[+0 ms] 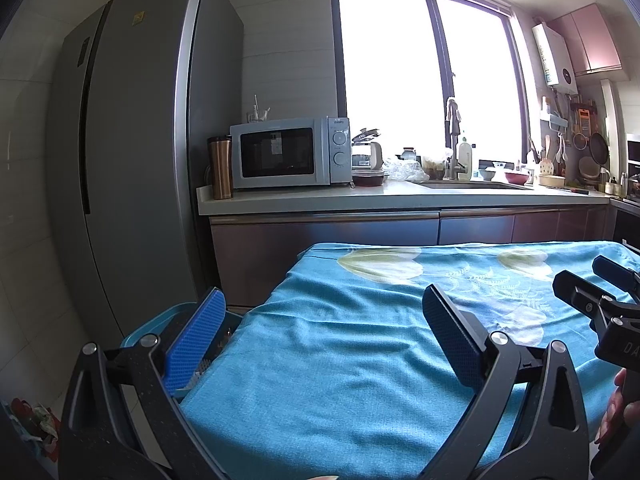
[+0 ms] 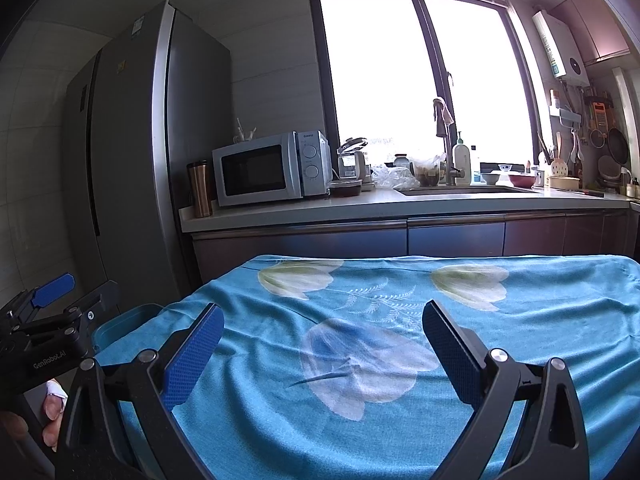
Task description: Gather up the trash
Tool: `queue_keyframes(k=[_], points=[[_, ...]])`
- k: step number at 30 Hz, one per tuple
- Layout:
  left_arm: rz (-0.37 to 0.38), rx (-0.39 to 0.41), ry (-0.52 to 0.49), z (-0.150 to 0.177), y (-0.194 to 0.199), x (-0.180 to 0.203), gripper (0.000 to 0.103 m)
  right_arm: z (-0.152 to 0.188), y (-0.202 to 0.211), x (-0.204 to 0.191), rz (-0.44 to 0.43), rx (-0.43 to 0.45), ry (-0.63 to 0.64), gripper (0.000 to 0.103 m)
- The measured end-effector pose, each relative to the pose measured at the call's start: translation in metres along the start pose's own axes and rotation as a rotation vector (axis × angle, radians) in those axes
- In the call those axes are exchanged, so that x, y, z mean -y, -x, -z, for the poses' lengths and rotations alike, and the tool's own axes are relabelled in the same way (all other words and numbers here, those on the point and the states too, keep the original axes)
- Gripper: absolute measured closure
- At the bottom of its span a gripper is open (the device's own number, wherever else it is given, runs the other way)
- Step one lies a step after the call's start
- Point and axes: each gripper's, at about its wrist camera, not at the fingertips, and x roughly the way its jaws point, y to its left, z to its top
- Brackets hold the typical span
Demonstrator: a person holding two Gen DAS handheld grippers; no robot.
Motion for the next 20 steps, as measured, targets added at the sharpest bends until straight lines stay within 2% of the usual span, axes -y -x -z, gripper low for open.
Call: queue_keyframes(k=[8,12,16,20], points=[[0.008,-0.004,-0.007,0.001,-0.004,0.001,0.006,0.000,-0.003,0.005,0.000,-0.005,-0.007,0.007],[0.015,-0.037,-0.011,0.001,-0.013,0.003,0.006,0.001,-0.003,0.009,0.006,-0.008,-0.010,0.007],[0.069,-0.140,-0.025,0.001,-0.040,0.008,0.006,-0.001,-0.005,0.024,0.022,-0.031,-0.028,0.007],[0.103,-0.320,-0.037,0.005,-0.094,0.014,0.006,-0.004,-0.015,0.050,0.064,-0.116,-0.033,0.007]])
